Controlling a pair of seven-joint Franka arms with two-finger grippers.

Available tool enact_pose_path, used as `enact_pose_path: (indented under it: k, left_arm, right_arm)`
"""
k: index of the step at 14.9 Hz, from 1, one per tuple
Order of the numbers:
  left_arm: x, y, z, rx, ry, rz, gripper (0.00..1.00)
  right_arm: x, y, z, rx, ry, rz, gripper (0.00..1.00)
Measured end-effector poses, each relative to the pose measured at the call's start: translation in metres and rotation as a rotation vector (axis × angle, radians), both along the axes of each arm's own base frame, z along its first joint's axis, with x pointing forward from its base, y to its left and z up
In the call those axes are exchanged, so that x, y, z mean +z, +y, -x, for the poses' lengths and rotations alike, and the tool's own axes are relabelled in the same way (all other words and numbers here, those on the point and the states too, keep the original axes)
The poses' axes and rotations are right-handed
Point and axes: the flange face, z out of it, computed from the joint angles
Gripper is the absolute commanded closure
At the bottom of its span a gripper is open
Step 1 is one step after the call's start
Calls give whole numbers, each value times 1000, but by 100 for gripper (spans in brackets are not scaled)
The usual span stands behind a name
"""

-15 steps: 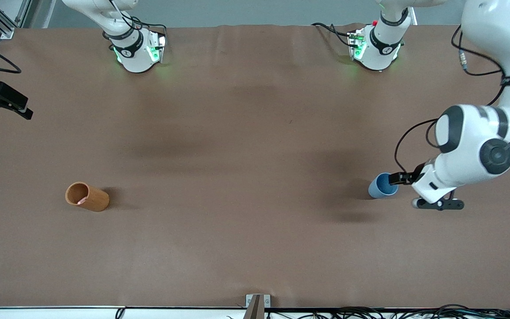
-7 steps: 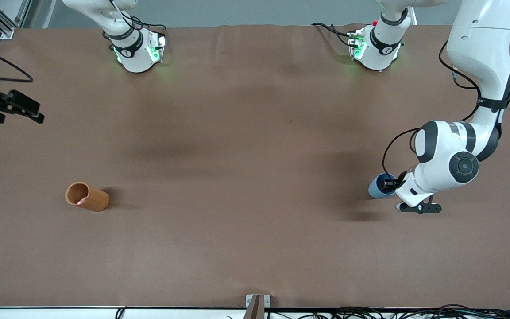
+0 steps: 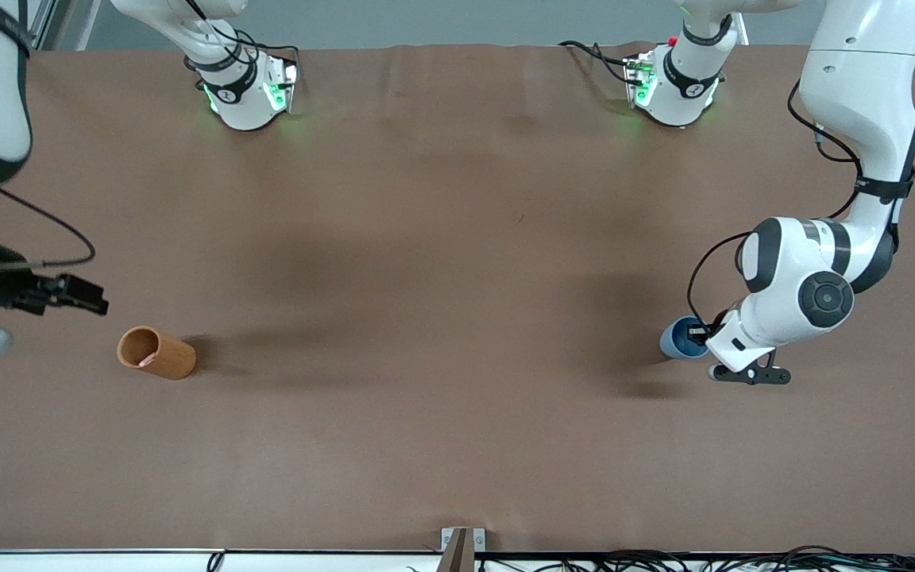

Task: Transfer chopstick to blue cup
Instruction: 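Carry the blue cup with the left gripper while the right gripper grasps the stick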

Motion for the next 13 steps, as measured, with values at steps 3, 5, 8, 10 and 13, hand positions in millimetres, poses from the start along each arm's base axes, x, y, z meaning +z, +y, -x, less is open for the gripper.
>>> enact_pose_path:
  k: [3,5,8,10,13]
  left_arm:
    - [37,-29,-13,61,-5,13,100]
    - [68,-70,-15,138,-6,27,100]
    - [95,-156,2,274,-12,70,100]
    - [101,-212,21,344,-7,78,100]
    - [87,-289,54,436,-3,40,100]
  right_arm:
    - [-43,-3,-32,2,13,22,16]
    - [-65,-5,-44,12,-1,70,17]
    - [-99,-6,-48,21,15,86,21]
    - [-119,-6,-46,25,23,89,23]
    - [-151,-4,-42,32,35,88,34]
